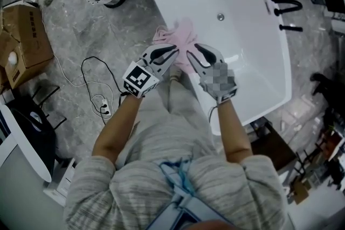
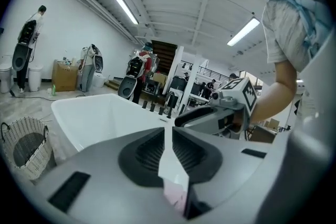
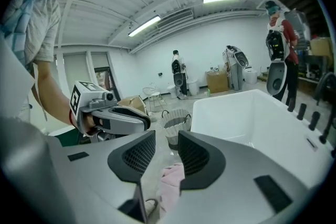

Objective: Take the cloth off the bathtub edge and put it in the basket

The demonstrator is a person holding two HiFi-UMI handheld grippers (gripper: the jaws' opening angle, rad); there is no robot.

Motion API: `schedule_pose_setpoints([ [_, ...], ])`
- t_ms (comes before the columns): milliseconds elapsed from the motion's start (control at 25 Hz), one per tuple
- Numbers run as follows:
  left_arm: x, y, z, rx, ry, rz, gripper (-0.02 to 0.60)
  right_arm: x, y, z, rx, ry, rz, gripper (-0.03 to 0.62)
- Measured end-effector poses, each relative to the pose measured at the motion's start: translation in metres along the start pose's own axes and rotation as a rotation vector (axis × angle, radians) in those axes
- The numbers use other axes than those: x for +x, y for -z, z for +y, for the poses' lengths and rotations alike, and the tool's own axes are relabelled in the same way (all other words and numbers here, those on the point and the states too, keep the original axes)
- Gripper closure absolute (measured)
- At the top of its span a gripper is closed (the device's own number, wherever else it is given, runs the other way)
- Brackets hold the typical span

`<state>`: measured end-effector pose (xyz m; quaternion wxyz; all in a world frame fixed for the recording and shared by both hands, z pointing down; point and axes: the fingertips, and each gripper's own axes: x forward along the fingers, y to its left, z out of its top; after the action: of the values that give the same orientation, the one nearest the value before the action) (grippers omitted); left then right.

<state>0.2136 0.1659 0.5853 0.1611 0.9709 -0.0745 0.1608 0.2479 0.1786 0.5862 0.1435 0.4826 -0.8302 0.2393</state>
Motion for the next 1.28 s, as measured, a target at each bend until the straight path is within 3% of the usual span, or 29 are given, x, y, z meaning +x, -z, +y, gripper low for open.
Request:
schedule_pose_setpoints([
  [160,0.011,0.015,0.003,0.031,0.021,0.043,0.555,0.006,0.022,-0.006,0.005,-0.004,0.04,0.454],
  [320,0.022,0.043,0.008,0.061,0.049,0.137,0.502,0.014,0.048,-0.016,0.0,0.004,0.095,0.414],
  [520,0.035,0.092,0.01,0.149,0.107,0.305,0.355,0.024,0.087,-0.025,0.0,0.017,0.194,0.313],
  [720,0.044,0.13,0.015,0.183,0.14,0.435,0.237,0.035,0.12,-0.028,-0.014,0.017,0.297,0.307],
  [760,0.045,0.136,0.017,0.189,0.141,0.457,0.229,0.037,0.126,-0.029,-0.018,0.017,0.317,0.272],
  [1080,0.052,0.187,0.033,0.252,0.156,0.643,0.207,0.052,0.177,-0.038,-0.095,-0.017,0.493,0.267],
  [1200,0.053,0.21,0.039,0.253,0.151,0.714,0.206,0.059,0.198,-0.04,-0.107,-0.036,0.568,0.206],
  [1280,0.054,0.222,0.045,0.234,0.133,0.746,0.144,0.064,0.208,-0.044,-0.095,-0.035,0.597,0.204],
])
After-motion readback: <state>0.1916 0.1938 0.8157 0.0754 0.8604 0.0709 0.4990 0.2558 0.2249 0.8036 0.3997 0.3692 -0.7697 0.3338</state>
